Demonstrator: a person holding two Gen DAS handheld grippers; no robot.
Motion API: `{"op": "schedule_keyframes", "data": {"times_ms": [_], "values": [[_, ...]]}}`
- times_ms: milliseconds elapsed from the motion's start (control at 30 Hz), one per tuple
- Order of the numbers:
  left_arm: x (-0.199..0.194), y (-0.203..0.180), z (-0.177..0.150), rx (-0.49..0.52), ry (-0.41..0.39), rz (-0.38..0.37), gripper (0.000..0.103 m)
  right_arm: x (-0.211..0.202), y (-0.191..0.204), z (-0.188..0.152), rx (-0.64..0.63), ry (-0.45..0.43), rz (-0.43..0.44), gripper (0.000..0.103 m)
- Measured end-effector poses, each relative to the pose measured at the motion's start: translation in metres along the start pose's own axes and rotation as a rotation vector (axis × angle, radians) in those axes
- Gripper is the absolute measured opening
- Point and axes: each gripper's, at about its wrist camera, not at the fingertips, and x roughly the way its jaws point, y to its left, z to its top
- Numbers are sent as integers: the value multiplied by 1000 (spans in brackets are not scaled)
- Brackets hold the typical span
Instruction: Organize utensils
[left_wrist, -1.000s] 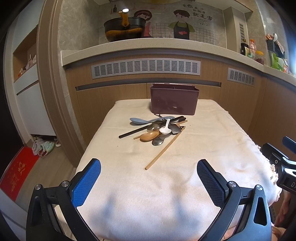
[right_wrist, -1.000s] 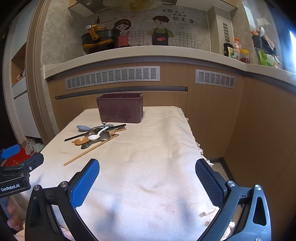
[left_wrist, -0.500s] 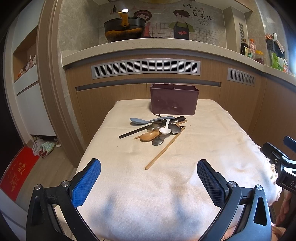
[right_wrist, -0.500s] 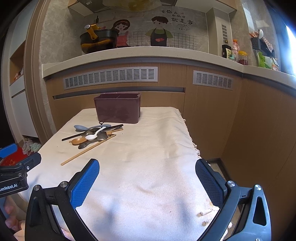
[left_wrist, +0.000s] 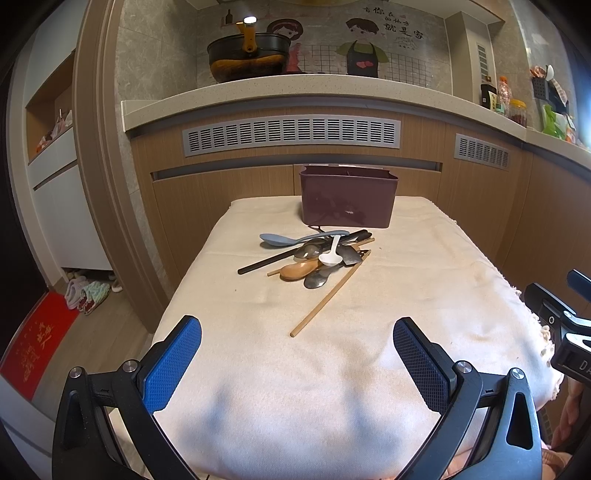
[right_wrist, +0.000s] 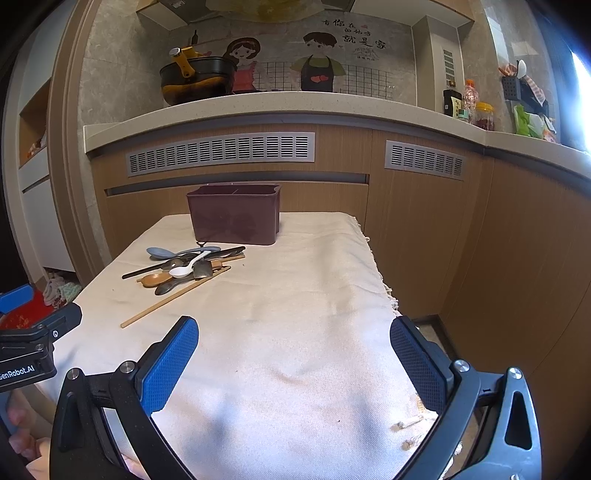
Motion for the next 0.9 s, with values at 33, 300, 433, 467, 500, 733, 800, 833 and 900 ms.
{"op": "schedule_keyframes", "data": {"times_ms": [33, 300, 433, 467, 500, 733, 800, 833, 900], "values": [[-1, 0, 0, 1, 0, 1, 103, -1, 0, 0, -1, -2, -2, 103], [1, -1, 0, 1, 4, 6, 103, 0, 1, 0, -4, 5, -5, 103], [1, 1, 1, -7, 7, 9, 103, 1, 0, 1, -3, 7, -7, 103], [1, 1, 0, -8, 7, 10, 103, 1, 0, 1, -4, 7, -8, 103], [1, 1, 1, -9, 8, 10, 103, 1, 0, 1, -3, 7, -8, 103], [3, 3, 1, -9, 17, 11, 103, 4, -2, 1, 3, 19, -7, 103], [4, 3, 2, -5, 14, 15, 103, 7, -2, 2, -8, 25, 0, 103], [5, 4, 2, -3, 15, 14, 103, 8, -1, 3, -20, 27, 1, 103], [9, 4, 5, 7, 21, 4, 103, 14, 1, 7, -52, 28, -4, 103]]}}
